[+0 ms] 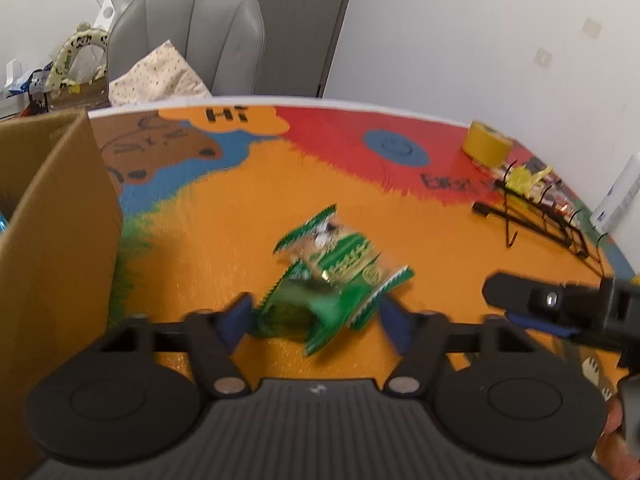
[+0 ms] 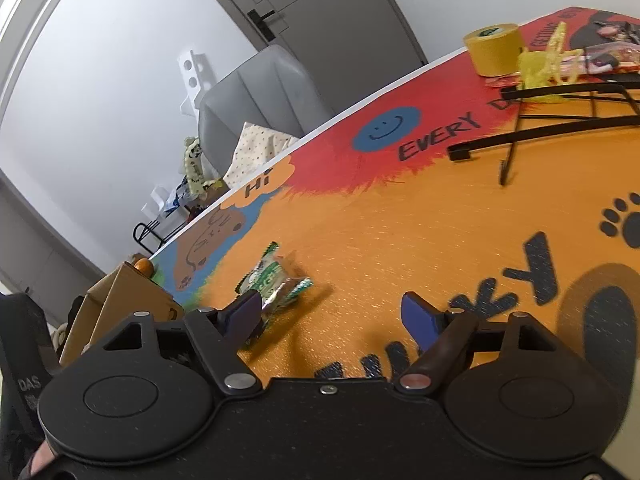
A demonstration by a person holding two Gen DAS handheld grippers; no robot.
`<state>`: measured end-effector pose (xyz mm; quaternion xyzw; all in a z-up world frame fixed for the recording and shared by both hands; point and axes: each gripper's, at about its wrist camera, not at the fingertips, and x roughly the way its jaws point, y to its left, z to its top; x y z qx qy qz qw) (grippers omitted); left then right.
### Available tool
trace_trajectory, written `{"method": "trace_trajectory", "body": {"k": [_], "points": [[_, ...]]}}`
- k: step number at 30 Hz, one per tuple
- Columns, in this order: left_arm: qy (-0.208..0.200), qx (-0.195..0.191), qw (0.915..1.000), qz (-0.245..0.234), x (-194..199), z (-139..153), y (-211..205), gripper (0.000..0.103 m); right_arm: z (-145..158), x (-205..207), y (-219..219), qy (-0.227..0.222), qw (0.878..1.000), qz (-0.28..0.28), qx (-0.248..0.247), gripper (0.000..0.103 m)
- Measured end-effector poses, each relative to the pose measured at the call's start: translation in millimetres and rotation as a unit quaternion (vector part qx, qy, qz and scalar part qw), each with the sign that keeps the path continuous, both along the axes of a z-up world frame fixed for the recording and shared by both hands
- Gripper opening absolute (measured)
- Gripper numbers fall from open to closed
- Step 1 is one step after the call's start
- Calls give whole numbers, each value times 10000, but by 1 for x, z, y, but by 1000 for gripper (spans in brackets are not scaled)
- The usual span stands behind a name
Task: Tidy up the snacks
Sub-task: 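Grasp the dark green packet with the left tool while the right tool grasps the green-white packet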
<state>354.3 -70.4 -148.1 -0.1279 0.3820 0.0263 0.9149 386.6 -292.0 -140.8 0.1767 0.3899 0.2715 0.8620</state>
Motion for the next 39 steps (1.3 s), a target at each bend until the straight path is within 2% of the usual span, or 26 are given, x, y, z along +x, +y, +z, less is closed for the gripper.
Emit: {"method": "trace_trajectory", "body": {"k": [1, 3, 6, 18, 25, 27, 30, 32, 37, 39], "points": [[47, -44, 10000, -10, 1, -2, 1, 38, 0, 1, 2, -6, 10000, 28, -3, 77], [-42, -159, 9999, -21, -2, 0, 4, 35, 1, 4, 8, -28, 10000, 86, -24, 77], [-220, -118, 9997, 47, -6, 8, 8, 27, 3, 6, 18, -83, 9998, 167, -73, 77], [-591, -147, 9979, 228, -14, 31, 24, 25, 3, 18, 52, -170, 9986, 437, -246, 76], [-604, -179, 9976, 286, -14, 32, 32, 25, 3, 21, 70, -240, 9977, 483, -408, 76], [-598, -180, 9977, 269, -15, 32, 31, 25, 0, 22, 74, -226, 9973, 498, -494, 73], [-599, -173, 9978, 235, -16, 30, 28, 25, -7, 24, 78, -113, 9971, 497, -573, 56], [-574, -200, 9979, 209, -17, 29, 28, 25, -12, 25, 81, 5, 9967, 487, -655, 34], [-598, -189, 9978, 209, -20, 28, 29, 25, -15, 21, 73, 47, 9975, 417, -575, 14], [-593, -194, 9978, 208, -22, 28, 28, 25, -15, 18, 71, 45, 9973, 395, -609, 11]]}}
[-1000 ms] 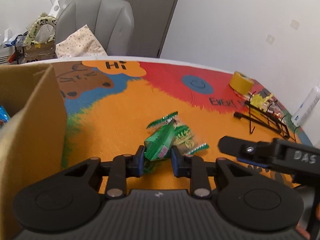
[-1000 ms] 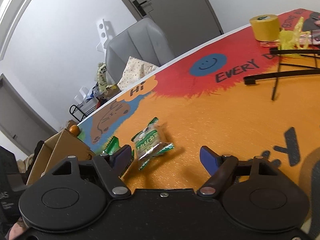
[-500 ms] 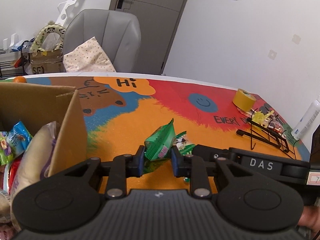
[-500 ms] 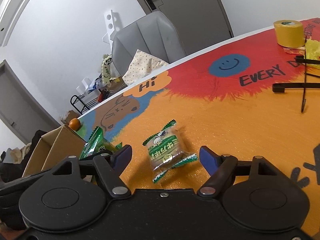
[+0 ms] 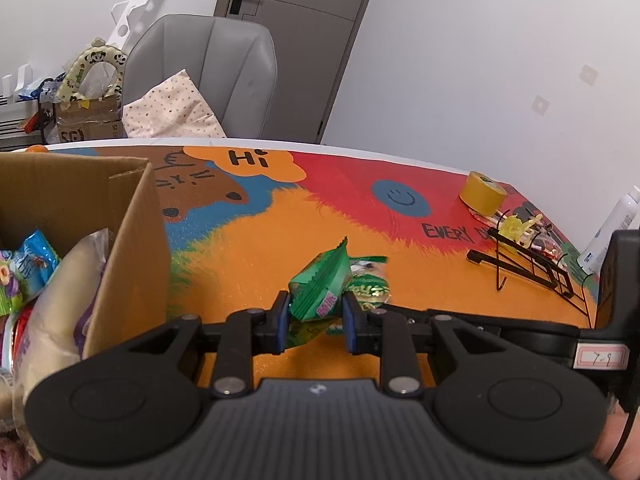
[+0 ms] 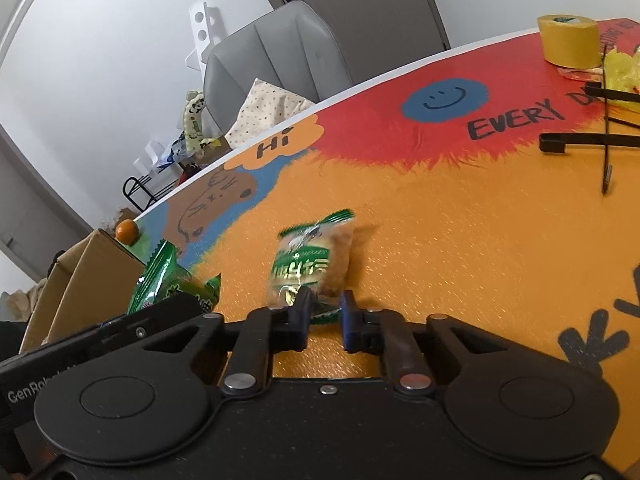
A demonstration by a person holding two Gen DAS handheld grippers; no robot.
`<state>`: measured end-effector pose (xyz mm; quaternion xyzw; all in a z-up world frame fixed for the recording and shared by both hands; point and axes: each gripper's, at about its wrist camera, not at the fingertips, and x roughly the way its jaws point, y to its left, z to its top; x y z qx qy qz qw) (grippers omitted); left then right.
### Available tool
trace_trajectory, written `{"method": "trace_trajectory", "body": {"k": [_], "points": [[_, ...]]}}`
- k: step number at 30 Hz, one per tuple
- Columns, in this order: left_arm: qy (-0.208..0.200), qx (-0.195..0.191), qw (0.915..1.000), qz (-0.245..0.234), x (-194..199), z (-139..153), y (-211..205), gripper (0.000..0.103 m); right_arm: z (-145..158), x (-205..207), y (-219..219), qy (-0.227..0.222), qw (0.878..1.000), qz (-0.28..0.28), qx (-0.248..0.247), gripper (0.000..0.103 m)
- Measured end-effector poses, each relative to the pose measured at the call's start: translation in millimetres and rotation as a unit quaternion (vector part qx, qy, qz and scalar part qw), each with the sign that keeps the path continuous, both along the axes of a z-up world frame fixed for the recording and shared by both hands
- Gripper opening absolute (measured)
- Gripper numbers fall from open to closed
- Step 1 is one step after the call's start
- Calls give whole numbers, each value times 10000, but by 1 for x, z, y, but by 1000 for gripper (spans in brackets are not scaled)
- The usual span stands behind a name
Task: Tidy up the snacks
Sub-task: 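Grasp the dark green packet with the left tool while the right tool grasps the green-white packet, then lift both green packets and carry them over the box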
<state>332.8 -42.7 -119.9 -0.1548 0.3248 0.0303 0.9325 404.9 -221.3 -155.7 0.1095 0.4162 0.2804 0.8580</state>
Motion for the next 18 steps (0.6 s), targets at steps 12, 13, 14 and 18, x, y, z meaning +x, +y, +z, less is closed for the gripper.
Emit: {"method": "trace_trajectory", "body": {"k": [12, 13, 14, 18], "points": [[86, -21, 9999, -145, -9, -4, -12, 25, 7, -23, -37, -51, 9994, -332, -7, 8], [91, -29, 9998, -166, -10, -4, -13, 25, 7, -27, -42, -48, 9993, -364, -13, 8], [98, -37, 9998, -191, -11, -5, -15, 25, 7, -29, -47, -40, 9992, -400, -21, 8], [132, -34, 9995, -294, -14, -8, -22, 25, 8, -40, -64, 16, 9978, -637, -200, 20]]}}
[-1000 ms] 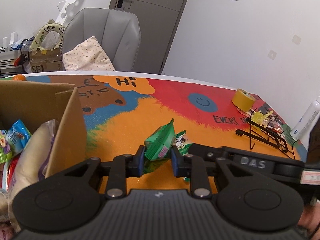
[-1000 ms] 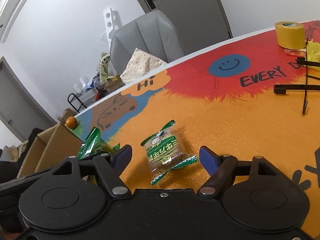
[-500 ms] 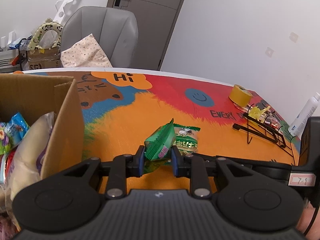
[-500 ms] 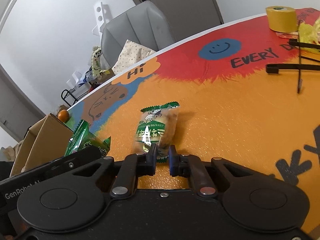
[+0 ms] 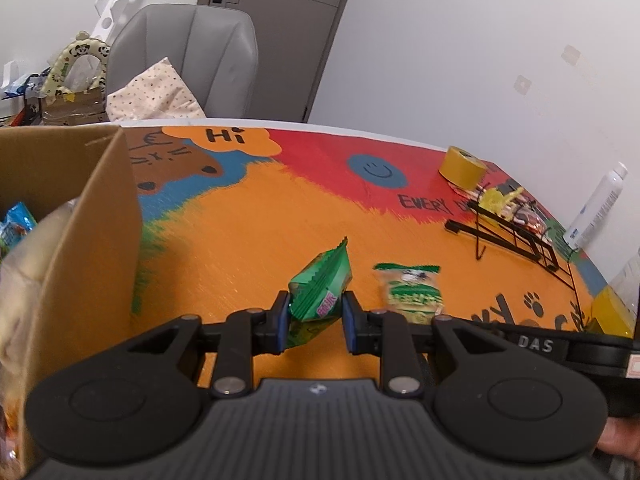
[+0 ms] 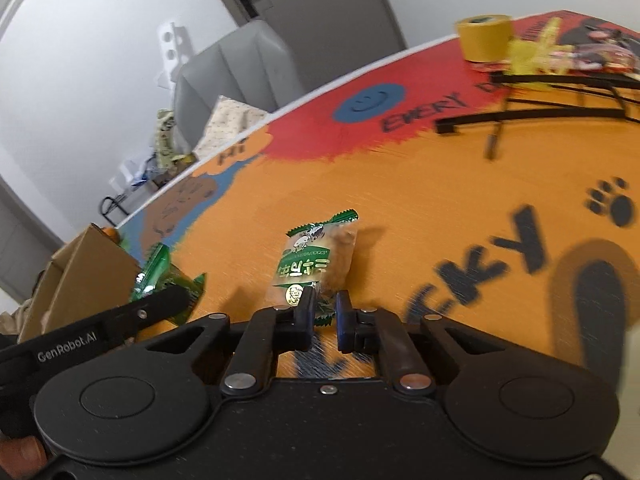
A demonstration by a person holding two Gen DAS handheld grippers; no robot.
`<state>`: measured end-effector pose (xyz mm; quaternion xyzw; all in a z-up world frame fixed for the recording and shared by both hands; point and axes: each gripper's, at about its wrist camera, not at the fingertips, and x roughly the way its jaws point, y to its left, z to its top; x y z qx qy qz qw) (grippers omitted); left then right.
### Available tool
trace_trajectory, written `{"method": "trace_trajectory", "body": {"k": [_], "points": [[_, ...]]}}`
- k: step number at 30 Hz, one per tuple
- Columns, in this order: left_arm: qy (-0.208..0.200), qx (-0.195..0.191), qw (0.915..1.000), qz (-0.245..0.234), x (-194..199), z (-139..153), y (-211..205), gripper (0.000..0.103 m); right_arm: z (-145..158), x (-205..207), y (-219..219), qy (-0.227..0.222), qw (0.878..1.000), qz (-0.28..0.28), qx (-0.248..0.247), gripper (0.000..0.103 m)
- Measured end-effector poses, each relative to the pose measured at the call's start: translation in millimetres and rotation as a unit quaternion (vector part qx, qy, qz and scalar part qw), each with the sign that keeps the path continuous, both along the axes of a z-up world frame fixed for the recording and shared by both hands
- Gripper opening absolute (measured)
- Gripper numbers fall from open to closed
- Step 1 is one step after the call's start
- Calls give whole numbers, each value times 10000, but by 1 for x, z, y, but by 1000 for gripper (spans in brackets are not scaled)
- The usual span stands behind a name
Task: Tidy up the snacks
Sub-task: 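Lift both green packets and carry them over the box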
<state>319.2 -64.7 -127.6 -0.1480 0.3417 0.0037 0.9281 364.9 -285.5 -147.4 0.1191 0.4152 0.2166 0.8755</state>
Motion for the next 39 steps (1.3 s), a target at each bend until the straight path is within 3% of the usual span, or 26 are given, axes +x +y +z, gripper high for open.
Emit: {"method": "trace_trajectory", "body": {"k": [2, 3, 8, 14, 23, 25, 26, 27, 30, 39], "points": [[-2, 8, 10000, -34, -2, 0, -2, 25, 3, -5, -2, -127, 9991, -230, -342, 33], [-13, 5, 10000, -40, -3, -1, -3, 25, 5, -5, -2, -164, 9988, -277, -373, 42], [-74, 27, 10000, -18, -6, 2, -4, 26, 9, -4, 10, -361, 9989, -107, -287, 67], [-46, -1, 10000, 35, -3, 0, 1, 26, 7, 0, 32, -510, 9961, 13, -716, 79], [53, -66, 9999, 96, 5, -6, 11, 26, -3, 8, 50, -540, 9934, 128, -1001, 80], [62, -70, 9999, 103, 5, -7, 11, 26, -4, 7, 53, -602, 9918, 113, -1119, 67], [69, -73, 9999, 105, 4, -7, 12, 26, -3, 7, 53, -629, 9908, 76, -1199, 48], [71, -77, 9999, 103, 4, -7, 11, 26, -2, 7, 53, -650, 9890, 27, -1325, 46], [45, -83, 9999, 77, 1, -4, 10, 26, 2, 7, 44, -491, 9930, 39, -1071, 46], [-151, -80, 9999, 1, -16, 14, 5, 26, 21, -13, 36, -641, 9943, -28, -848, 46]]}}
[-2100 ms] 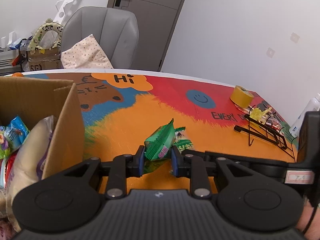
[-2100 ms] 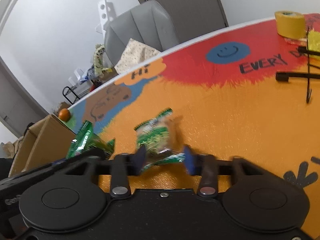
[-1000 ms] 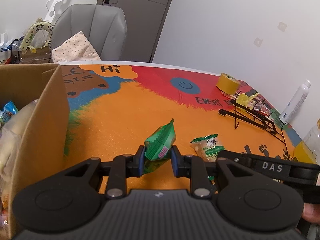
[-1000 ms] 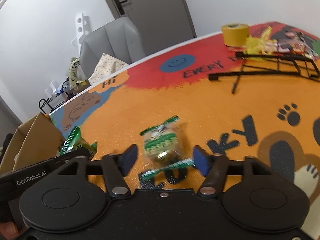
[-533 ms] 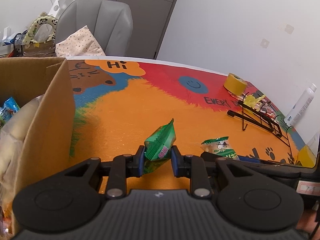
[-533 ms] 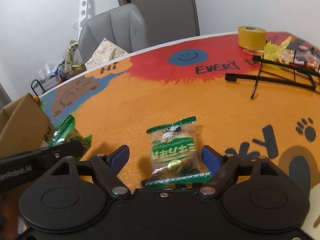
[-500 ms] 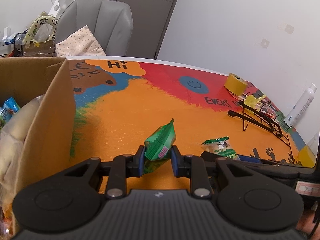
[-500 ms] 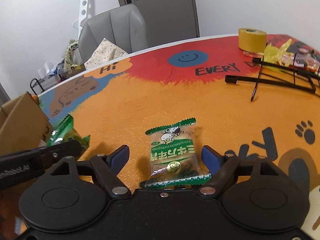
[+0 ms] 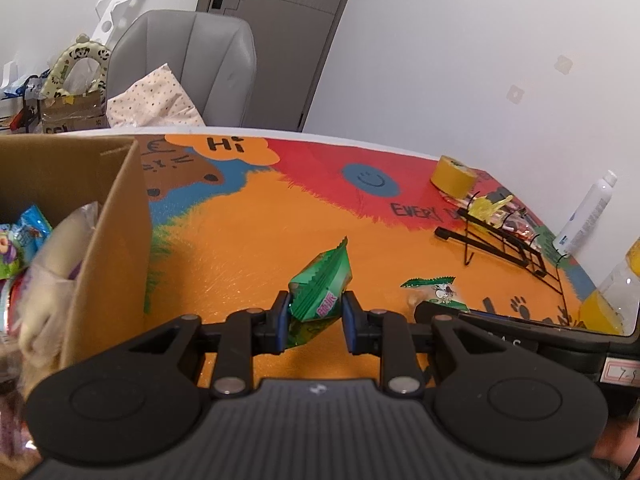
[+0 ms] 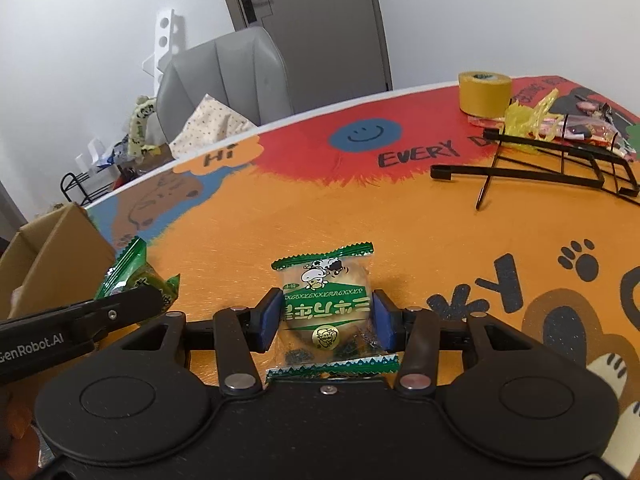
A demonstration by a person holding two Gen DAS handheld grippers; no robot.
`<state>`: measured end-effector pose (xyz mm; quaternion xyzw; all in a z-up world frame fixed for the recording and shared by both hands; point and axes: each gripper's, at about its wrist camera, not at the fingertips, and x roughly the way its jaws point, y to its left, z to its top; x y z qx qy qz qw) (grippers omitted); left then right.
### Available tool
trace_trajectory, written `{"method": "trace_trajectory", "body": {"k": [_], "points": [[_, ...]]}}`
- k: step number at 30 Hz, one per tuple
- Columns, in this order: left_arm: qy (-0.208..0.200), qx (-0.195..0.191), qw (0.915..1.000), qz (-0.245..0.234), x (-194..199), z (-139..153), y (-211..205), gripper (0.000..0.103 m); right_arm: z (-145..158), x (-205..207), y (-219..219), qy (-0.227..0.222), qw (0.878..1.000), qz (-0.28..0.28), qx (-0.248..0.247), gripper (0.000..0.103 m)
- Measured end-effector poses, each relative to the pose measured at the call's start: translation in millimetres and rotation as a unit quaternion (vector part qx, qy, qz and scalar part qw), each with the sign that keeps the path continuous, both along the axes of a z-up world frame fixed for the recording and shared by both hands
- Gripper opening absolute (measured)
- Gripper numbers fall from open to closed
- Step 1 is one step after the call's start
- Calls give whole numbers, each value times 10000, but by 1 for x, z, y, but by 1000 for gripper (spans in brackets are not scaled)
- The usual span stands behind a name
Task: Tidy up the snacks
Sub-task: 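Lift both green packets and carry them over the box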
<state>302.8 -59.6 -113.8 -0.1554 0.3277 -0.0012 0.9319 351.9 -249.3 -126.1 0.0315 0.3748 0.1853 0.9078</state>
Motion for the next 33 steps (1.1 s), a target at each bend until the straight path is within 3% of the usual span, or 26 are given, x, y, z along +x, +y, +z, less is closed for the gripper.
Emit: {"method": "trace_trajectory", "body": {"k": [17, 33], "points": [[-416, 71, 9990, 126, -48, 41, 8, 26, 40, -42, 3, -302, 9989, 180, 300, 46], [-397, 242, 9984, 320, -89, 77, 52, 26, 67, -73, 28, -543, 9965, 449, 458, 46]]}}
